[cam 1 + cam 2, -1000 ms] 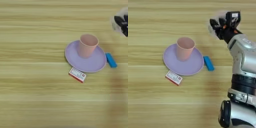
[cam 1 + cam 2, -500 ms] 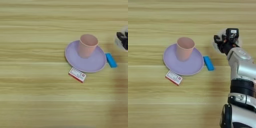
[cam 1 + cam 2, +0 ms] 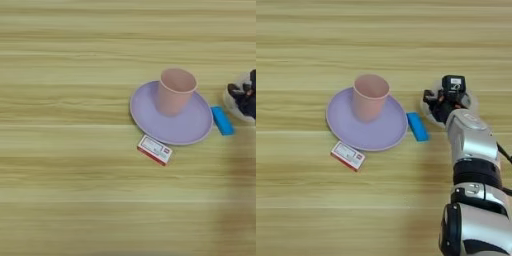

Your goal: Move the objects on the table

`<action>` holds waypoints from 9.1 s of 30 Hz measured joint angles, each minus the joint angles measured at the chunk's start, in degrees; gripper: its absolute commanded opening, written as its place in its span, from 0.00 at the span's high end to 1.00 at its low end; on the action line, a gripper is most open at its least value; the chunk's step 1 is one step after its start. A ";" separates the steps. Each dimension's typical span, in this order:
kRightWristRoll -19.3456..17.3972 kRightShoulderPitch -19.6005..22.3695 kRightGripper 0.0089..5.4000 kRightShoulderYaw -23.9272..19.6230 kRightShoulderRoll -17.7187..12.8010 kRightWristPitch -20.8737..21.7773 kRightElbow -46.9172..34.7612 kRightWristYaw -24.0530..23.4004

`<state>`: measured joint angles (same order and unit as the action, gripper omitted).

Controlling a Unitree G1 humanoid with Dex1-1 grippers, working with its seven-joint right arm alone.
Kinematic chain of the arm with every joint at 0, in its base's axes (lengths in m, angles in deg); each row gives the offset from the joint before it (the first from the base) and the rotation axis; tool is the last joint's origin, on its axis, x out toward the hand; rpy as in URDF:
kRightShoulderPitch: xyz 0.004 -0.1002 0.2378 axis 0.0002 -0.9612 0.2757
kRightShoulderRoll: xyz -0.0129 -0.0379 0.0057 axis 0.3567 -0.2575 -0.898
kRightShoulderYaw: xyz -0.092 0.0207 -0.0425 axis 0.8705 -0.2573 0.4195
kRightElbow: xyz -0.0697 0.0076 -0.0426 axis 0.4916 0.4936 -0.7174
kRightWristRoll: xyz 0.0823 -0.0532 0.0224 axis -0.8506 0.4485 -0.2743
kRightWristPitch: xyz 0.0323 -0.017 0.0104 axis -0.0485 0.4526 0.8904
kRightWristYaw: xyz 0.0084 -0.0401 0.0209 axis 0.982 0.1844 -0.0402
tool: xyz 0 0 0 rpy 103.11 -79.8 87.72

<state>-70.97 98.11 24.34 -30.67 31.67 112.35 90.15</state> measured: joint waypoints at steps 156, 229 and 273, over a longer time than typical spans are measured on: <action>-3.43 -8.91 0.09 16.68 6.89 7.27 -13.48 20.63; 1.22 -3.10 0.01 30.67 20.33 2.95 -14.49 20.70; -2.78 -27.51 0.01 7.14 3.32 -13.38 -48.24 11.94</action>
<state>-73.75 70.60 31.47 -27.34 18.28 64.11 102.09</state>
